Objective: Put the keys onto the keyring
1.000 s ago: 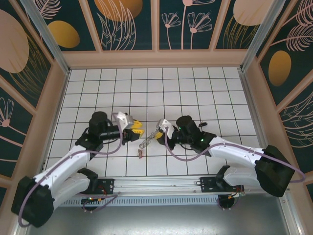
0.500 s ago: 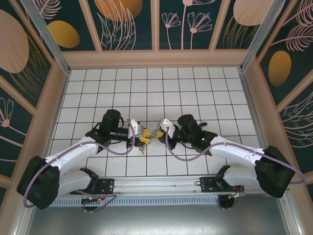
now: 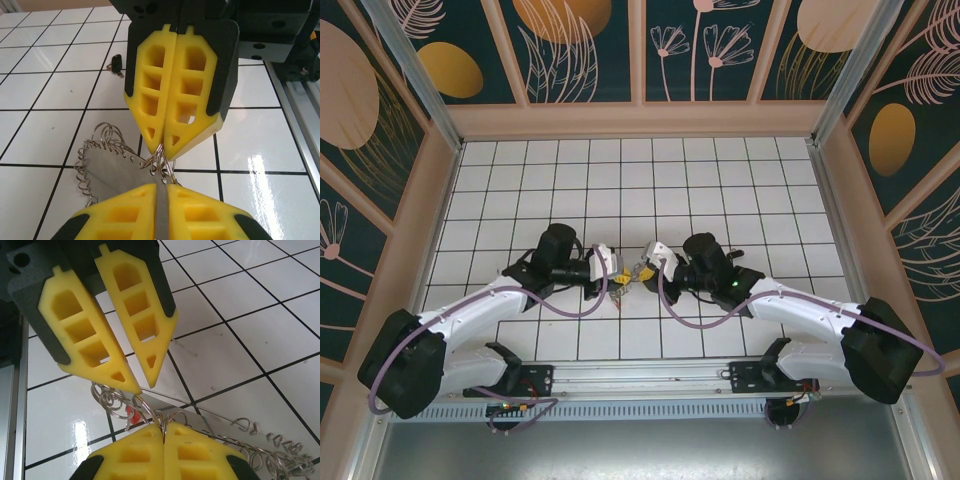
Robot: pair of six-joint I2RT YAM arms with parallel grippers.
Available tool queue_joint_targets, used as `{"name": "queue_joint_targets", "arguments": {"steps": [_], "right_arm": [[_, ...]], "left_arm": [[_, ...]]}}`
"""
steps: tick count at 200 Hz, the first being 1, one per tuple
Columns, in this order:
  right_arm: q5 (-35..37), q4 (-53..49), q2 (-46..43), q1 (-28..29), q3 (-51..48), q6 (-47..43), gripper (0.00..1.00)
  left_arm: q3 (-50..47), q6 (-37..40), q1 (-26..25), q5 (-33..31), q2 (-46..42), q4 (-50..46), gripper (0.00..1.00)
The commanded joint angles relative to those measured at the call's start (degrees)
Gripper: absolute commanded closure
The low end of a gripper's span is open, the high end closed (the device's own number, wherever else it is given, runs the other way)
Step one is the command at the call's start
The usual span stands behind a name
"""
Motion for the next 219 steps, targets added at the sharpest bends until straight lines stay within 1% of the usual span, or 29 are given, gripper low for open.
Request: {"name": "queue_joint_targets", "arguments": {"steps": [1,36,71,107,123,160,183,219], "right_arm": [[-0.1,2.1,-0.7,-0.2,2.1,0.1,1.00],[0.6,2.1,-0.5,-0.2,2.2,0.4,1.00],[1.5,2.0,-1.1,-0.2,1.5,0.3,1.00],[2.0,2.3,-1.4,-0.2,1.1,0.2,1.00],[2.5,2.4,-1.3,-0.2,0.9,0.0,1.00],[2.9,2.5,-1.2,-0.2,0.4,-0.4,1.00],[2.0,2.9,-1.6,-0.2,0.2,-0.1,1.00],[1.6,3.2,-1.6,0.3,0.4,-0.3,1.00]], "left_arm": [[1.7,-0.3,-2.0,-2.8,1.2,0.1,0.82],[2.4,-1.7,-2.5,-1.9,2.1,0.0,0.80],[2.7,-1.9,-2.5,1.0,1.5,-1.1,0.69],[2.7,-2.1,-2.5,2.5,2.2,-3.2,0.67],[2.9,-2.7,-2.5,3.3,2.4,-3.8,0.64],[2.3,-2.7,-2.4,1.4,0.0,-5.3,0.61],[1.4,-3.9,-2.5,-2.7,-0.2,-4.8,0.61],[2.3,-8.2,-2.4,-3.2,2.1,-0.6,0.72]]}}
